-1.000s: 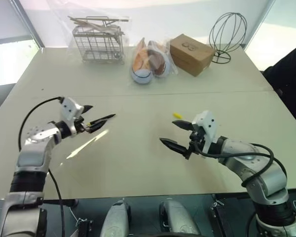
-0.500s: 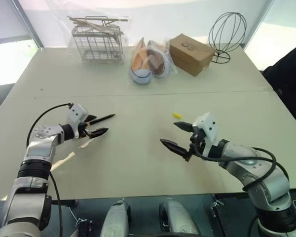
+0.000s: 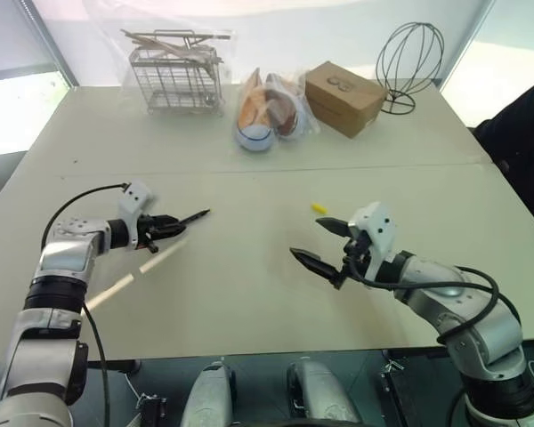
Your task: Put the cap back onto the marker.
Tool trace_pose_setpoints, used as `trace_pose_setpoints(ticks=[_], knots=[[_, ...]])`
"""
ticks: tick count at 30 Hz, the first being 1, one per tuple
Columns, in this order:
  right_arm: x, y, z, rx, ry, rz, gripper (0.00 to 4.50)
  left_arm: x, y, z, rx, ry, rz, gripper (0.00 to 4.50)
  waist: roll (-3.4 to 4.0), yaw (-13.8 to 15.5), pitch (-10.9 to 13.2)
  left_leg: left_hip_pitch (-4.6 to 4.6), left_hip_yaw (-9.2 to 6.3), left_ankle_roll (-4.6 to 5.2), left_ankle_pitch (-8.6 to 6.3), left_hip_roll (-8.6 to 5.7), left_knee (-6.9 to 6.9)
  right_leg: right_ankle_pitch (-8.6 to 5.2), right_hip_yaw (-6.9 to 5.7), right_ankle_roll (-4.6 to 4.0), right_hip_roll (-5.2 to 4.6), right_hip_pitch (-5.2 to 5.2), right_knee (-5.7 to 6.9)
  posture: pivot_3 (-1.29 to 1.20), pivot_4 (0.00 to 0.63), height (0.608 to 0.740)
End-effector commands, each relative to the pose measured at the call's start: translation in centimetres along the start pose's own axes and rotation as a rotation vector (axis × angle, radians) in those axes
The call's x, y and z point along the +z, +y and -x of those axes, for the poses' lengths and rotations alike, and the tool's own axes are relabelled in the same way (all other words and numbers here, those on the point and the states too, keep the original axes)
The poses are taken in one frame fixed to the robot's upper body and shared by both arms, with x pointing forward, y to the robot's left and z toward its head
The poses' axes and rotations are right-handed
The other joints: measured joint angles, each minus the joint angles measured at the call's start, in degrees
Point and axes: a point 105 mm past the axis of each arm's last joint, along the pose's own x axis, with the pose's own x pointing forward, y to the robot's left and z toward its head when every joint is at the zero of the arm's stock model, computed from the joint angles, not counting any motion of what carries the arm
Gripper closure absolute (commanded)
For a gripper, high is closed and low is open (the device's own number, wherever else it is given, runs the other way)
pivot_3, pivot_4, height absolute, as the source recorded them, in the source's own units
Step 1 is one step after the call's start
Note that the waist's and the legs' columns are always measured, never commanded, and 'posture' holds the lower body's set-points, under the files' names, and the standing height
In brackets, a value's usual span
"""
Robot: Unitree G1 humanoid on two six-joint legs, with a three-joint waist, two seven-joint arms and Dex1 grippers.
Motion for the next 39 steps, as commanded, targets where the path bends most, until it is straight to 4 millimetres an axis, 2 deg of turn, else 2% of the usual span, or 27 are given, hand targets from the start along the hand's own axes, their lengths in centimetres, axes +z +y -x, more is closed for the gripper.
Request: trace_pose_setpoints(ticks=[1, 6, 11, 15, 19, 22, 39], knots=[[1.2, 0.5, 0.1, 0.011, -0.042, 0.031, 0.00, -0.3, -0.8, -0.2, -0.036, 0.028, -0.027, 4.48, 0.00, 0.0, 0.0, 0.00, 0.00, 0.00, 0.00, 0.00, 0.00, 0.00, 0.00, 0.00, 0.00, 0.00, 0.00, 0.00, 0.150, 0.740], [1.2, 0.5, 0.1, 0.008, -0.039, 0.040, 0.00, 0.6, -1.1, -0.1, -0.035, -0.008, -0.091, 4.48, 0.00, 0.0, 0.0, 0.00, 0.00, 0.00, 0.00, 0.00, 0.00, 0.00, 0.01, 0.00, -0.01, 0.00, 0.00, 0.00, 0.150, 0.740], [1.8, -0.3, -0.2, -0.007, -0.029, 0.095, 0.00, 3.0, -3.9, 0.7, -0.107, -0.082, -0.278, 4.48, -0.01, 0.0, 0.0, -0.03, 0.00, 0.00, 0.00, 0.03, 0.00, 0.00, 0.02, -0.01, -0.03, -0.02, 0.00, 0.00, 0.150, 0.740], [2.0, -1.0, -0.4, -0.029, -0.019, 0.139, 0.00, 2.9, -6.1, 1.4, -0.166, -0.090, -0.395, 4.48, 0.00, -0.1, 0.0, -0.03, -0.01, 0.00, 0.00, 0.05, 0.00, -0.01, 0.04, -0.03, -0.03, -0.02, 0.00, 0.00, 0.150, 0.740], [2.4, -3.4, -0.9, -0.149, -0.036, 0.144, 0.00, 3.4, -7.6, 2.3, -0.177, -0.131, -0.454, 4.48, 0.00, -0.1, 0.0, 0.01, 0.02, 0.00, 0.00, 0.06, -0.01, -0.04, 0.07, -0.10, -0.03, -0.02, 0.01, 0.00, 0.150, 0.740], [1.6, -5.5, -1.3, -0.256, -0.012, 0.137, 0.00, 3.6, -8.5, 2.9, -0.196, -0.140, -0.501, 4.48, 0.00, 0.0, 0.0, 0.00, 0.01, 0.00, 0.00, 0.06, 0.01, -0.04, 0.09, -0.10, -0.03, -0.02, 0.03, 0.00, 0.150, 0.740], [-1.9, -9.0, -4.4, -0.314, 0.054, 0.070, 0.00, 3.8, -8.7, 3.1, -0.194, -0.154, -0.553, 4.48, 0.02, -0.1, 0.0, 0.02, 0.07, 0.00, 0.00, 0.07, 0.01, -0.02, 0.07, -0.07, 0.03, -0.04, 0.05, 0.00, 0.150, 0.740]])
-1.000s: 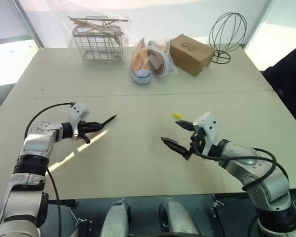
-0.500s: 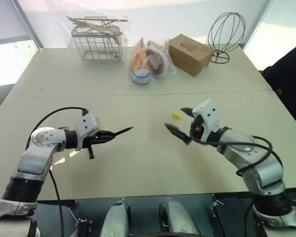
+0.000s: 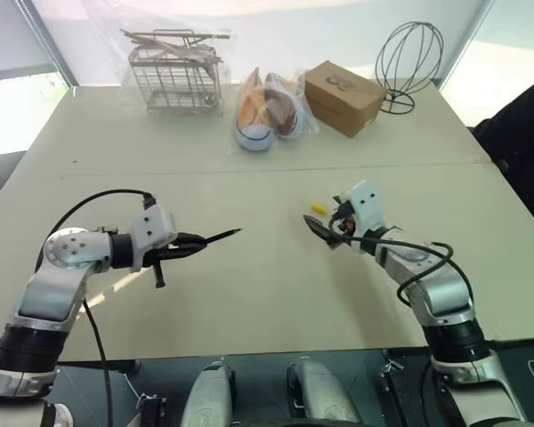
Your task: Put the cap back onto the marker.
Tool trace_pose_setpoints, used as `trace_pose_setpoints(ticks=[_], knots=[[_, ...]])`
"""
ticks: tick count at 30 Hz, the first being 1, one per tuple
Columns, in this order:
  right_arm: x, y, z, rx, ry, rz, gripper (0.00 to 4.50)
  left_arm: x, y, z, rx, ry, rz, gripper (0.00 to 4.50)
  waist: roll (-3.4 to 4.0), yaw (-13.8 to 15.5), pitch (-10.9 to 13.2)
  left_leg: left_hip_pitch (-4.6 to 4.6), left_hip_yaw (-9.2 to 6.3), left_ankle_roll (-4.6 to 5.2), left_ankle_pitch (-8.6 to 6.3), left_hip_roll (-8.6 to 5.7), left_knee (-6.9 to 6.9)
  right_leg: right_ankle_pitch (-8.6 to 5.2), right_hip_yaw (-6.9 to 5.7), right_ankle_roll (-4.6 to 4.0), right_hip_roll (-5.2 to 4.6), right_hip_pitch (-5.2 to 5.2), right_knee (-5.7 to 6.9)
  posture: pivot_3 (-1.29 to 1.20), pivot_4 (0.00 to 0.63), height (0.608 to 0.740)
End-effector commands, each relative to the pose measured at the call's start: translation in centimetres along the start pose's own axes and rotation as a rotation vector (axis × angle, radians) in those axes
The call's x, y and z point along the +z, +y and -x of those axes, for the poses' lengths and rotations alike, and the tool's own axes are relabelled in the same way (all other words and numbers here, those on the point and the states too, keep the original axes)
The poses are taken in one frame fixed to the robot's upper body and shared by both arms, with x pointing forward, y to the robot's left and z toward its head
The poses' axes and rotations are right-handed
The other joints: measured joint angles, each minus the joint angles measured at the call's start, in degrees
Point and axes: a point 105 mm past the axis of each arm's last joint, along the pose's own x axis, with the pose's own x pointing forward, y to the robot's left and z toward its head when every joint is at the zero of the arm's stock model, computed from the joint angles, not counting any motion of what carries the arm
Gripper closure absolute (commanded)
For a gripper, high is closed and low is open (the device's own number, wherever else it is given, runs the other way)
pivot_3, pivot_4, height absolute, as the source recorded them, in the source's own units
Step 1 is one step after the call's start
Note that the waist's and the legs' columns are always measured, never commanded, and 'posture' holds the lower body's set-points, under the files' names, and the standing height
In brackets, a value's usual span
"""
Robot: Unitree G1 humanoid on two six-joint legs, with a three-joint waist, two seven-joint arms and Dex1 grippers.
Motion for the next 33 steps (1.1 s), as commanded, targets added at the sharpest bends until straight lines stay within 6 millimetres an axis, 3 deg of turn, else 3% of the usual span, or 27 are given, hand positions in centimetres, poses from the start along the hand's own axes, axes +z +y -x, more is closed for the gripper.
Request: trace_pose_setpoints(ticks=[1, 10, 20, 23, 30, 33], knots=[[0.9, -0.6, -0.7, 0.005, -0.038, 0.022, 0.00, 1.0, 0.4, 0.3, 0.018, -0.023, -0.047, 4.48, 0.00, 0.0, 0.0, 0.00, 0.00, 0.00, 0.00, 0.00, 0.00, 0.00, 0.00, 0.00, 0.00, 0.00, 0.01, 0.00, 0.150, 0.740], [-0.8, -1.7, -1.9, 0.022, 0.007, 0.037, 0.00, 1.0, 0.0, 0.5, 0.028, -0.018, -0.047, 4.48, 0.01, 0.0, 0.0, 0.00, -0.01, 0.00, 0.00, 0.01, 0.00, 0.01, 0.00, 0.01, 0.01, -0.01, 0.02, 0.00, 0.150, 0.740], [-1.8, -1.5, -2.9, 0.052, 0.024, 0.042, 0.00, 0.7, 0.0, 0.9, 0.047, -0.009, -0.039, 4.48, 0.01, -0.2, 0.0, 0.03, 0.00, 0.00, 0.00, 0.02, 0.00, 0.01, 0.02, 0.01, 0.02, -0.01, 0.06, 0.00, 0.150, 0.740], [-1.8, -1.4, -3.1, 0.066, 0.024, 0.031, 0.81, 0.7, -0.1, 0.9, 0.048, -0.008, -0.038, 4.50, 0.01, -0.2, 0.0, 0.05, 0.01, 0.00, 0.00, 0.02, 0.00, 0.02, 0.03, 0.01, 0.01, 0.00, 0.08, 0.00, 0.150, 0.740], [-1.9, -1.1, -3.2, 0.102, 0.040, 0.009, 4.42, 0.6, -0.1, 0.9, 0.054, -0.007, -0.035, 4.50, 0.01, -0.1, 0.0, 0.04, 0.01, 0.00, 0.00, 0.02, 0.01, 0.02, 0.03, 0.01, 0.00, 0.01, 0.09, 0.00, 0.150, 0.740], [-1.8, -1.1, -3.0, 0.116, 0.043, 0.015, 4.47, 0.6, -0.1, 0.9, 0.055, -0.007, -0.037, 4.50, 0.01, -0.1, 0.0, 0.04, 0.01, 0.00, 0.00, 0.02, 0.02, 0.02, 0.03, 0.01, 0.00, 0.01, 0.09, 0.00, 0.150, 0.740]])
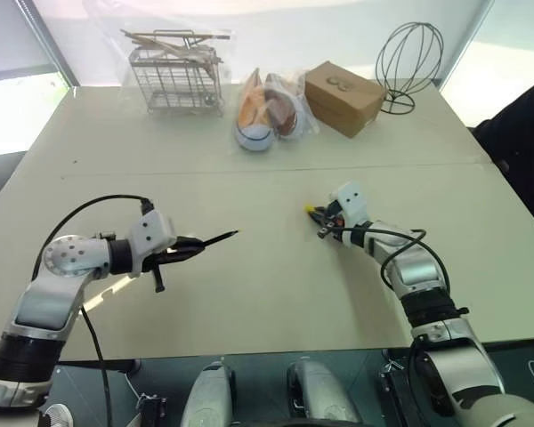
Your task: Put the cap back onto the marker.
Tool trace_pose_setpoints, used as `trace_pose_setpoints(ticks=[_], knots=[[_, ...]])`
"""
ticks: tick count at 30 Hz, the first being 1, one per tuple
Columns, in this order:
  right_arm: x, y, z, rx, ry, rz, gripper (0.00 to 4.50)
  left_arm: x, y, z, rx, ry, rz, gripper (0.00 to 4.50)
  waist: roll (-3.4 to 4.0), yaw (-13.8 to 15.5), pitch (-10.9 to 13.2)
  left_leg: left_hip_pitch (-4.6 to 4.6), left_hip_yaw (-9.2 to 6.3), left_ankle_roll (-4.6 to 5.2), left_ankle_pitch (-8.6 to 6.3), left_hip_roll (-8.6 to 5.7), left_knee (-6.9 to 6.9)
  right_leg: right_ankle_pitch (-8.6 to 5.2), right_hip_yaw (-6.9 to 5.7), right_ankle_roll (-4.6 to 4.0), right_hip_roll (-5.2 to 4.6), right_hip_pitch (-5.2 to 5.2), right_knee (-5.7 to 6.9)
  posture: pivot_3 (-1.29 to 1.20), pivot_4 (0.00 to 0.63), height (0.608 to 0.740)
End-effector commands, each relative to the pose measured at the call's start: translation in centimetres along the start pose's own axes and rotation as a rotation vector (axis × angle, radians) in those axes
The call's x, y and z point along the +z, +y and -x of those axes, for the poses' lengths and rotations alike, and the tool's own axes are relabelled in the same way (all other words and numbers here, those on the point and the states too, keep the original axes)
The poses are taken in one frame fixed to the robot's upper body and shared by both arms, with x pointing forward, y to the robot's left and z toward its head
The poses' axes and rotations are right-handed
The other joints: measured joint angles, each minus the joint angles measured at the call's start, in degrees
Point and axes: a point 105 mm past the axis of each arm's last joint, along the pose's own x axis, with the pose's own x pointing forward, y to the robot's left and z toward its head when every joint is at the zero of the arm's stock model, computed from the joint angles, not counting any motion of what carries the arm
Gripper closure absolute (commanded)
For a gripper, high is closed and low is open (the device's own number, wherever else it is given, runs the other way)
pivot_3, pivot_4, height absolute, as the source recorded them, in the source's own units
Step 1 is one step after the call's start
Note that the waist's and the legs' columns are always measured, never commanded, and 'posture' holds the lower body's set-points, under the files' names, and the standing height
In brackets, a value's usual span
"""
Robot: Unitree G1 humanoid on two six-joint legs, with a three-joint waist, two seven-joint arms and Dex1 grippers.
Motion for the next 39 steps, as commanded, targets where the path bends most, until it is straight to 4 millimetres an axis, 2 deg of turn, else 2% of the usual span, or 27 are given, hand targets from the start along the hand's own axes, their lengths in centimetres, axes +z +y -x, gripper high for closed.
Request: trace_pose_setpoints(ticks=[1, 5, 8, 13, 17, 20, 26, 30, 39], knots=[[0.8, 0.0, 0.3, 0.023, -0.014, 0.015, 4.47, 1.2, 0.4, 0.6, 0.023, -0.021, -0.049, 4.50, 0.00, 0.0, 0.0, 0.00, 0.00, 0.00, 0.00, 0.00, 0.00, 0.00, 0.00, 0.00, 0.00, 0.00, 0.00, 0.00, 0.150, 0.740], [1.9, 0.8, 0.9, 0.059, -0.024, 0.073, 4.47, 1.6, 0.4, 0.4, 0.014, -0.031, -0.059, 4.50, 0.00, 0.0, 0.0, -0.01, -0.01, 0.00, 0.00, 0.00, 0.00, 0.00, 0.00, 0.00, 0.00, 0.00, 0.00, 0.00, 0.150, 0.740], [3.5, 2.9, 1.7, 0.156, -0.056, 0.188, 4.47, 2.2, 0.3, 0.1, -0.017, -0.043, -0.081, 4.50, 0.01, 0.1, 0.0, -0.03, -0.01, 0.00, 0.00, 0.00, 0.00, 0.00, 0.00, 0.00, 0.00, -0.02, 0.00, 0.00, 0.150, 0.740], [5.0, 5.7, 3.2, 0.288, -0.082, 0.322, 4.47, 2.3, 0.0, -0.1, -0.070, -0.034, -0.121, 4.50, 0.02, 0.0, 0.0, -0.01, -0.02, 0.00, 0.00, 0.00, 0.00, 0.00, -0.03, 0.00, 0.03, -0.02, 0.01, 0.00, 0.150, 0.740], [6.6, 8.8, 4.5, 0.429, -0.114, 0.464, 4.47, 2.4, -0.8, -1.2, -0.144, -0.031, -0.172, 4.50, 0.02, 0.2, 0.0, -0.03, -0.03, 0.00, 0.00, 0.00, 0.01, 0.00, -0.03, 0.00, 0.04, -0.02, 0.00, 0.00, 0.150, 0.740], [7.1, 9.8, 4.8, 0.472, -0.123, 0.529, 4.47, 2.2, -1.0, -1.8, -0.171, -0.023, -0.198, 4.50, 0.01, 0.2, 0.0, -0.02, -0.04, 0.00, 0.00, 0.00, 0.05, 0.00, -0.03, 0.00, 0.06, 0.00, 0.00, 0.00, 0.150, 0.740], [6.2, 10.5, 4.9, 0.501, -0.095, 0.644, 4.47, 1.8, -0.9, -2.9, -0.190, -0.007, -0.252, 4.50, 0.01, 0.2, 0.0, -0.05, -0.03, 0.00, 0.00, 0.00, 0.19, -0.01, -0.03, -0.01, 0.08, 0.02, 0.01, 0.00, 0.150, 0.740], [5.1, 10.3, 4.8, 0.500, -0.068, 0.670, 4.47, 2.2, -0.7, -3.1, -0.174, -0.029, -0.254, 4.50, 0.01, 0.3, 0.0, -0.06, -0.04, 0.01, 0.00, 0.02, 0.23, -0.01, -0.03, 0.00, 0.10, 0.02, 0.02, 0.00, 0.150, 0.740], [4.0, 9.9, 4.7, 0.495, -0.043, 0.677, 4.47, 2.5, -0.4, -3.0, -0.152, -0.038, -0.255, 4.50, 0.01, 0.2, 0.0, -0.05, -0.04, 0.01, -0.01, 0.03, 0.29, 0.00, -0.02, 0.00, 0.12, 0.04, 0.05, 0.00, 0.150, 0.740]])
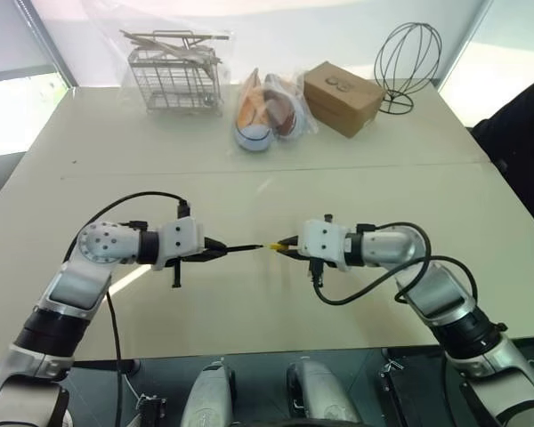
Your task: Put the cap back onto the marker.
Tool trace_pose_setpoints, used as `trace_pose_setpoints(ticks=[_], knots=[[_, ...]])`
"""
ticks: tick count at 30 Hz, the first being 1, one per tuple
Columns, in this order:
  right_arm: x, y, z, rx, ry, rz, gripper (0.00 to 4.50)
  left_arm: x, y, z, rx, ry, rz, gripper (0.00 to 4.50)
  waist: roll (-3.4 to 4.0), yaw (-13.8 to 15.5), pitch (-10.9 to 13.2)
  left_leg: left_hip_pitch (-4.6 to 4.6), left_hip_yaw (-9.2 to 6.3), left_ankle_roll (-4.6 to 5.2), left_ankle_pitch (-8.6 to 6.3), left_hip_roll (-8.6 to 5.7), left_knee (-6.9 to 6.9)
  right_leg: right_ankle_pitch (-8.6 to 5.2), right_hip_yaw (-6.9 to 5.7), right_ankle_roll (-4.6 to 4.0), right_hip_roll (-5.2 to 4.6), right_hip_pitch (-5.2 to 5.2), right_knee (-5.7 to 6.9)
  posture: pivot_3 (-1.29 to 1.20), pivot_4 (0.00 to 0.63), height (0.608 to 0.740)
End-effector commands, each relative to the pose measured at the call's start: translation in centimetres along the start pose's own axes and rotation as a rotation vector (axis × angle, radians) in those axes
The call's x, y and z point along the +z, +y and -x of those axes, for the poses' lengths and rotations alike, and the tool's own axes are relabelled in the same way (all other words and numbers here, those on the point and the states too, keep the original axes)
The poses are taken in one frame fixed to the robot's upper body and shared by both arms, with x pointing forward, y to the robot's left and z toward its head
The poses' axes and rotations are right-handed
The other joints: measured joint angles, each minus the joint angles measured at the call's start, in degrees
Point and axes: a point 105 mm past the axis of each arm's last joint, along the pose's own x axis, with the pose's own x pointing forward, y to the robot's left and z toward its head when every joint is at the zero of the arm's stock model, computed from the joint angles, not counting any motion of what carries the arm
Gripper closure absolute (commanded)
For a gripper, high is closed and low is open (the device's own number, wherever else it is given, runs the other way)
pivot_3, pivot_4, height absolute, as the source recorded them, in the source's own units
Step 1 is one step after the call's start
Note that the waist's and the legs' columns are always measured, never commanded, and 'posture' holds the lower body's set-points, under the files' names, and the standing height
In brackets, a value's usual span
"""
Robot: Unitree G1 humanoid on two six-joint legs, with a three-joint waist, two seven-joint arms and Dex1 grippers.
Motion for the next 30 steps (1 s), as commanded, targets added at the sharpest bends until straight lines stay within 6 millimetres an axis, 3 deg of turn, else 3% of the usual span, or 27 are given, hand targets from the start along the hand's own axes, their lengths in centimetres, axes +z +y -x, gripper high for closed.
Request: trace_pose_setpoints(ticks=[1, 30], knots=[[0.3, 0.0, 0.1, -0.004, -0.010, 0.034, 4.47, 0.9, 0.7, 0.4, 0.029, -0.019, -0.035, 4.50, 0.00, 0.0, 0.0, 0.00, 0.00, 0.00, 0.00, 0.00, 0.00, 0.00, 0.00, 0.00, 0.00, 0.00, 0.00, 0.00, 0.150, 0.740], [1.5, -1.4, 0.7, -0.045, -0.037, 0.062, 4.47, 0.2, 0.2, -0.2, 0.014, -0.011, -0.023, 4.50, 0.00, 0.0, 0.0, 0.00, 0.00, 0.00, 0.00, 0.00, 0.08, 0.00, 0.00, 0.00, 0.00, 0.02, 0.04, 0.00, 0.150, 0.740]])
